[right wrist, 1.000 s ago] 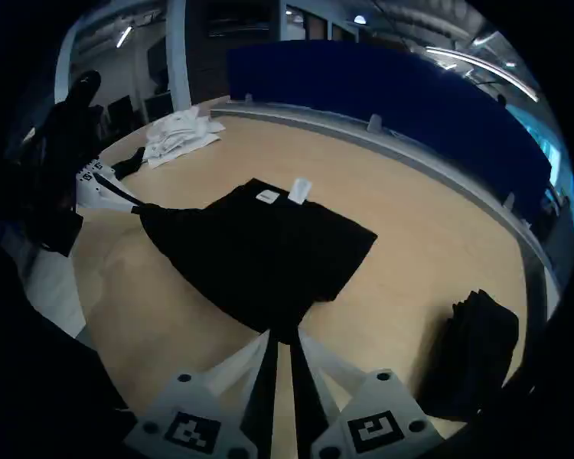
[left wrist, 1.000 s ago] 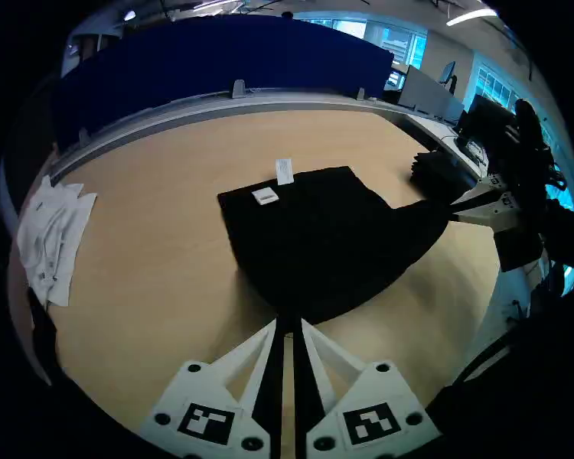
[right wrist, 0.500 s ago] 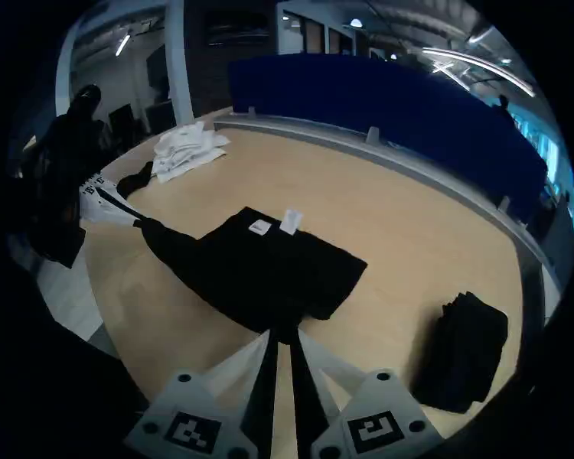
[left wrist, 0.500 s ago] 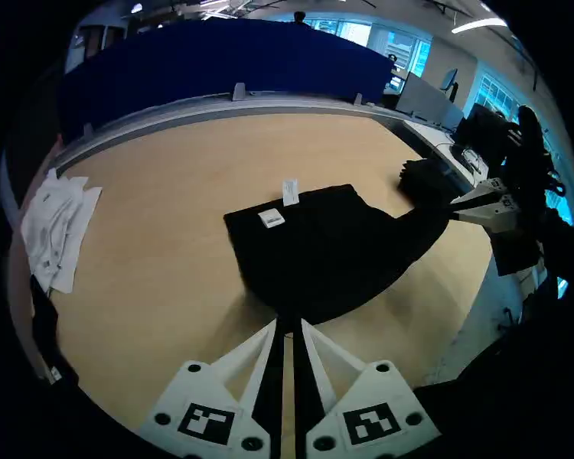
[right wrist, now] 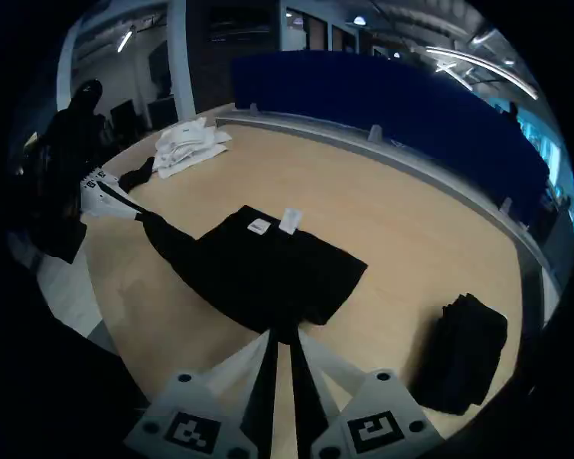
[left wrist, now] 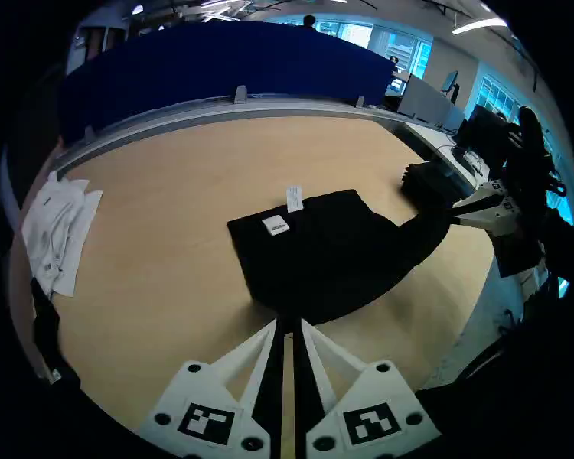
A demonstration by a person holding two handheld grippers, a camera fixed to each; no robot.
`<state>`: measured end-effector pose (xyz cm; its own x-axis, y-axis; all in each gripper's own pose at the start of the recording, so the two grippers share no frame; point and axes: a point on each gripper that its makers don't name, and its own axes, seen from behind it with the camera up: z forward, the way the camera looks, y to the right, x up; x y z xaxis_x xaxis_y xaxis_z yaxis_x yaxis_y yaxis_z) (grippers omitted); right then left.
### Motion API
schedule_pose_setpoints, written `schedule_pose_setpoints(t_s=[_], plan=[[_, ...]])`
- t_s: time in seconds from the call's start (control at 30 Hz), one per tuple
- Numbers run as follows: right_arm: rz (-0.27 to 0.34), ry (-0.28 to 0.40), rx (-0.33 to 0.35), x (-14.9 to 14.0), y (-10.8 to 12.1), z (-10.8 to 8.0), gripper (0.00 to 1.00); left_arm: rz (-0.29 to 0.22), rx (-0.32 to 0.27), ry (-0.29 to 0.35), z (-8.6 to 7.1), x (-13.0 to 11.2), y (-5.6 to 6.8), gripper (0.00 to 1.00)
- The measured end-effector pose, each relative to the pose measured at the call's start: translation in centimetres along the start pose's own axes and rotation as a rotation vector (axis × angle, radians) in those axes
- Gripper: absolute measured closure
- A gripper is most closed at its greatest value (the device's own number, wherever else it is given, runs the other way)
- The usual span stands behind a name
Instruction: Fold towel
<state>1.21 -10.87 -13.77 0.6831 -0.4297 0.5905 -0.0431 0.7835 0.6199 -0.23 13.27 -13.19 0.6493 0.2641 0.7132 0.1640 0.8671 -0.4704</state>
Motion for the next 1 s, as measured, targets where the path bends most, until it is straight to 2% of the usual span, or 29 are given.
schedule_pose_setpoints(t_s=[0.2,0.73,1.0], plan=[[-0.005,-0.01,-0.006,0.4,1.0,1.3,0.89,-0.004,0.01,0.021,1.6,1.6,-0.9,0.93],[0.027,-0.029,-0.039,2.2,6.3,7.4,0.89,0.008,0.032,0.036,7.7,5.1,-3.8,0.93],[0.046,-0.039,-0.044,2.5,7.6,9.1,0.89,0.011,0.028,0.028,9.6,5.7,-4.5,0.93]])
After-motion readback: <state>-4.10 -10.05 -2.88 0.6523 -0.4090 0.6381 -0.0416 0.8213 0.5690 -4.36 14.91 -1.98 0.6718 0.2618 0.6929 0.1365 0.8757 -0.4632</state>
